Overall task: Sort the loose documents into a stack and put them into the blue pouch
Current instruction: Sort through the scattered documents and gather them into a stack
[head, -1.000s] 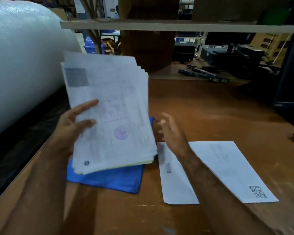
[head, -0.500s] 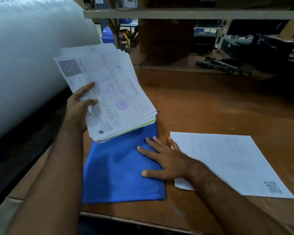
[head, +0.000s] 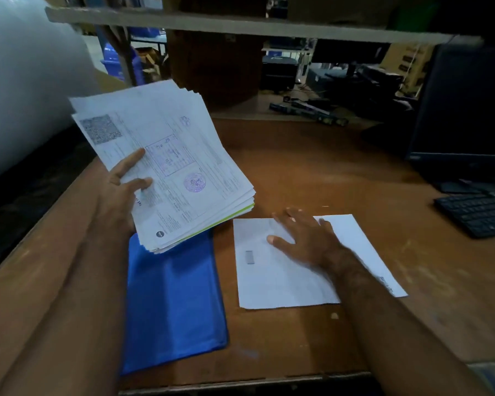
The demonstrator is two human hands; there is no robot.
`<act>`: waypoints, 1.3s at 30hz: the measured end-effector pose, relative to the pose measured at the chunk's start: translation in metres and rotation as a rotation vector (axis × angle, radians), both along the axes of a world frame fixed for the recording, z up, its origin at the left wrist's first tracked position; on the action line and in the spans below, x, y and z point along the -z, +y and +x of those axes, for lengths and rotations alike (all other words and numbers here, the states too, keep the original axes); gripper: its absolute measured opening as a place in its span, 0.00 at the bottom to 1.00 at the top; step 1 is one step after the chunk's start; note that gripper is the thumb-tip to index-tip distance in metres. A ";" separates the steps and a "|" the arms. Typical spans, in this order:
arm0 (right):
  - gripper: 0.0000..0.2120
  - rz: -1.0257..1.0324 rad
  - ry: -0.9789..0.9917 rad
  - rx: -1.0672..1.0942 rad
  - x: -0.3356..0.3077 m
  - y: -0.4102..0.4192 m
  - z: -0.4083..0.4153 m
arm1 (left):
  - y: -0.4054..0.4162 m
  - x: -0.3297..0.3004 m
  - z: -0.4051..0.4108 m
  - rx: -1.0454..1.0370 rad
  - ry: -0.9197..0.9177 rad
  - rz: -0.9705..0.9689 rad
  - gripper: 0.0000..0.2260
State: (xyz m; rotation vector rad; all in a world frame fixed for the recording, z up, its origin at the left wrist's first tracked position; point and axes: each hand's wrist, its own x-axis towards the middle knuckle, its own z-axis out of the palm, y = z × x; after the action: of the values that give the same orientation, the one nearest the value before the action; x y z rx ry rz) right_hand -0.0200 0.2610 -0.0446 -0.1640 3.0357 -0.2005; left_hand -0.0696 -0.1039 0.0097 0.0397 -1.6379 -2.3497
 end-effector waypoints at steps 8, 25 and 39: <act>0.41 0.105 0.023 0.460 -0.009 -0.012 -0.026 | 0.009 0.046 0.023 -0.001 -0.064 -0.140 0.29; 0.13 -0.606 0.249 0.611 -0.008 0.044 -0.079 | -0.035 0.047 -0.036 0.143 -0.043 -0.221 0.28; 0.06 -1.716 0.506 0.460 -0.120 0.053 -0.057 | 0.010 0.042 -0.018 0.282 -0.012 -0.161 0.27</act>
State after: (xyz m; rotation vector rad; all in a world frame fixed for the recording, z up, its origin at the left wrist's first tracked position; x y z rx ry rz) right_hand -0.0770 0.3137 0.0754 0.4329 2.1416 -2.8994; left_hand -0.0878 -0.0940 -0.0326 -0.2240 -1.9444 -2.4066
